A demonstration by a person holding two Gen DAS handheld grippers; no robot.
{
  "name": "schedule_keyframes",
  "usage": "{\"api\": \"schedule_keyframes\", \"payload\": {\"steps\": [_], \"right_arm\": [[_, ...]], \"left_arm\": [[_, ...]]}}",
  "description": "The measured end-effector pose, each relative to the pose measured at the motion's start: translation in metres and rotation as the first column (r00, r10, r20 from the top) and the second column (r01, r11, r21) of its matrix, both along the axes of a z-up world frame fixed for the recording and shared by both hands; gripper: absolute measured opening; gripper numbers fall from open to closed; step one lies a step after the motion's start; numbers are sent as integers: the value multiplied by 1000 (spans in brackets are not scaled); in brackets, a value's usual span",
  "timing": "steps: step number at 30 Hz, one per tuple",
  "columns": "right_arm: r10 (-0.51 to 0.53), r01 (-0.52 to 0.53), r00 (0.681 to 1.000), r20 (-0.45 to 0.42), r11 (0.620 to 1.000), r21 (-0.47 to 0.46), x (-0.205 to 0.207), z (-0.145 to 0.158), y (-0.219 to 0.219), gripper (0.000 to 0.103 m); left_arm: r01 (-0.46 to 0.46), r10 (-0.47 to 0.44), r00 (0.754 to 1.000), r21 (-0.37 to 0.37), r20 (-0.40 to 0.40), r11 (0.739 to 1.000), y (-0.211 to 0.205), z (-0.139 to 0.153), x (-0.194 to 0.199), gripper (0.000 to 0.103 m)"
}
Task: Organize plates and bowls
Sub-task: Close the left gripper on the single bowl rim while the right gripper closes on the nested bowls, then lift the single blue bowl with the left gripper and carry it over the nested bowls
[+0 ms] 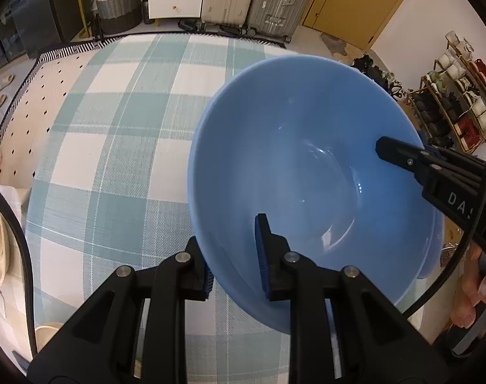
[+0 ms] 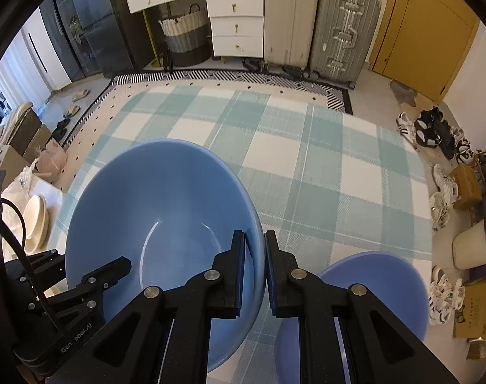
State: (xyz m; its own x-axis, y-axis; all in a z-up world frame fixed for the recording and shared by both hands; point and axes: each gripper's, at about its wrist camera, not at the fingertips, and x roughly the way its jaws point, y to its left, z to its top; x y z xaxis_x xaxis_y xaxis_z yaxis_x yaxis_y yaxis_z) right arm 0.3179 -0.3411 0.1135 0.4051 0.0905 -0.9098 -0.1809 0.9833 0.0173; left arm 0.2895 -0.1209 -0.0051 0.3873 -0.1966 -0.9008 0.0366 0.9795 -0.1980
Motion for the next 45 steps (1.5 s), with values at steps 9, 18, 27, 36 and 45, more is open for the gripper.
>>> {"api": "schedule_keyframes", "payload": {"steps": [9, 18, 27, 36, 45], "right_arm": [[-35, 34, 998, 56, 999, 9, -18, 50, -17, 12], [-97, 96, 991, 87, 995, 21, -40, 79, -55, 12], [-185, 183, 978, 99, 983, 32, -66, 97, -109, 12], [-260, 257, 962, 84, 965, 46, -90, 101, -162, 12], [-292, 291, 956, 41, 956, 39, -98, 72, -183, 12]], "left_arm": [[26, -27, 998, 13, 57, 1000, -17, 50, -13, 19], [81, -84, 993, 35, 89, 996, -65, 85, -23, 19], [164, -170, 981, 61, 91, 984, -132, 99, -28, 19], [229, -234, 969, 64, 80, 971, -192, 99, -34, 19], [260, -263, 964, 67, 37, 963, -216, 70, -33, 19]]}}
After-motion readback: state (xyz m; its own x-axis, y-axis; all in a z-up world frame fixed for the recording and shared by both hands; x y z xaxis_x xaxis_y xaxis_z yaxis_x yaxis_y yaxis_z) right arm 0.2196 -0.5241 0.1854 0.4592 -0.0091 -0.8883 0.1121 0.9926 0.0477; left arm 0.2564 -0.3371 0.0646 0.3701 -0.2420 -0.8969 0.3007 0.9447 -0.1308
